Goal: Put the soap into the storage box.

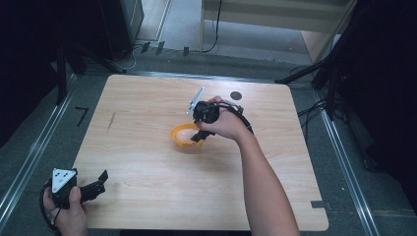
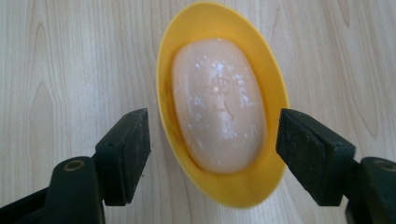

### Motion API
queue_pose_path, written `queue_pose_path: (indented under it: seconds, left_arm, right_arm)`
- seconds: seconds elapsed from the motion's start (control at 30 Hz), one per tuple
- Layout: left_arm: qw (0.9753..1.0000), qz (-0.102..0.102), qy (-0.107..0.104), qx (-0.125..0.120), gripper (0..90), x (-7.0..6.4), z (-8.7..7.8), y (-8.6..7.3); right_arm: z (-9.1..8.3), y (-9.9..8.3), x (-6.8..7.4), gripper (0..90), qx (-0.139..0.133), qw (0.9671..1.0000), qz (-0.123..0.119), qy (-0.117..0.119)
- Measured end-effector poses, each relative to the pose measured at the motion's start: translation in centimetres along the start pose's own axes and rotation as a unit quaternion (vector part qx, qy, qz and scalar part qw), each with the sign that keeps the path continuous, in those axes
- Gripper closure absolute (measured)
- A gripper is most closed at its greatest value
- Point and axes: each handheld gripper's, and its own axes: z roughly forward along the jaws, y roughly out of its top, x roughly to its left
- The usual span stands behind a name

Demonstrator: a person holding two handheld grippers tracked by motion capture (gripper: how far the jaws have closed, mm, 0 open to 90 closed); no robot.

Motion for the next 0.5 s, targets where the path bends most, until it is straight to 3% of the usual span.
queue_pose_path:
  seconds: [0.37, 0.5]
  left_arm:
    - [1.0000, 0.003, 0.002, 0.001, 0.0, -0.1, 0.0, 0.0]
    - [1.0000, 0.004, 0.003, 0.001, 0.0, -0.1, 0.0, 0.0]
  right_arm:
    - [-1.3, -3.0, 0.9, 13.8, -0.013, 0.9984, 0.034, -0.042]
    - [-1.8, -4.1, 1.3, 13.3, -0.024, 0.9973, 0.056, -0.041]
